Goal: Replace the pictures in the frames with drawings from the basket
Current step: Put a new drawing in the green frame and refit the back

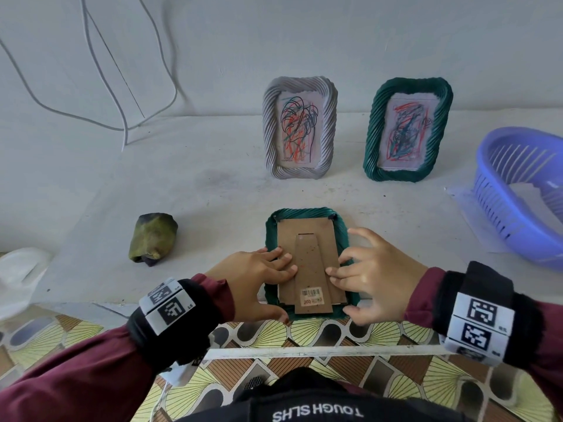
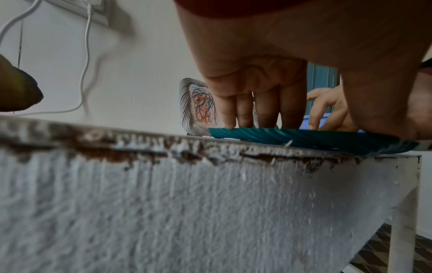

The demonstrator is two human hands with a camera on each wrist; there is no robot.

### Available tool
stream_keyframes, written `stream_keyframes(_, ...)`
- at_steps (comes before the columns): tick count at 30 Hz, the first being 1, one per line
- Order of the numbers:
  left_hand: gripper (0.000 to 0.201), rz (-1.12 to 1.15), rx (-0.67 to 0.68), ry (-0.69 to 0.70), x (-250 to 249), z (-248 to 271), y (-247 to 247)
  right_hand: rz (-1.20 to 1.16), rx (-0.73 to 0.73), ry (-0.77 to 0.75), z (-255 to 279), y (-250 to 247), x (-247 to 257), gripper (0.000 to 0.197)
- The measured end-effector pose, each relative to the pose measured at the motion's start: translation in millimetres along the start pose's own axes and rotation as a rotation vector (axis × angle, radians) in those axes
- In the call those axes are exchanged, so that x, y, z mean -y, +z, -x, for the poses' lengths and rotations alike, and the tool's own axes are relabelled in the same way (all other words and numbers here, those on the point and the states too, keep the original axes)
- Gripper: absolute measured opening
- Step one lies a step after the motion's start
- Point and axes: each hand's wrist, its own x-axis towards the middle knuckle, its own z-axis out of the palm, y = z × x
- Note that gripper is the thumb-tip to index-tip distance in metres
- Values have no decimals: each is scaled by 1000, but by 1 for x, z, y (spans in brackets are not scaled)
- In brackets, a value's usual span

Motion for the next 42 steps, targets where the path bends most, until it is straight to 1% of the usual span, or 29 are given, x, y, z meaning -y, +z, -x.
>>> stream_keyframes(3, 93, 2, -7, 11, 0, 0, 1, -58, -97, 71, 8, 10, 5, 34)
stream_keyframes(7, 93, 6, -3, 13, 2, 0, 1, -99, -173, 150, 15, 18, 12, 30)
stream_keyframes(11, 92, 18, -13, 18, 2, 0, 1, -181, -175, 221, 17, 20, 19, 29)
stream_keyframes(14, 100, 23, -7, 6, -1, 0, 0, -266, -149, 312, 22, 19, 20, 33)
stream_keyframes(16, 99, 41, -26, 3, -2, 0, 0, -306, -146, 363, 24, 18, 20, 35)
stream_keyframes(20, 100, 42, -20, -11, -2, 1, 1, -332, -192, 399, 22, 21, 21, 32)
stream_keyframes(24, 101, 48, -19, -17, -3, 1, 0, -373, -169, 441, 25, 22, 22, 39)
stream_keyframes(26, 101, 46, -17, -19, -4, 1, 0, -363, -173, 441, 25, 23, 24, 39)
stream_keyframes(31, 99, 51, -24, -16, -4, 2, -1, -324, -242, 464, 25, 28, 30, 33)
stream_keyframes(35, 98, 52, -33, -7, -3, 1, 0, -357, -273, 494, 26, 31, 34, 34)
stream_keyframes(37, 98, 60, -40, -3, -2, 2, 0, -414, -277, 522, 28, 32, 35, 35)
stream_keyframes(39, 98, 59, -36, 0, -3, 2, 0, -450, -286, 580, 28, 34, 36, 42)
stream_keyframes(42, 97, 99, -59, -7, -2, 2, 1, -421, -301, 742, 27, 39, 39, 56)
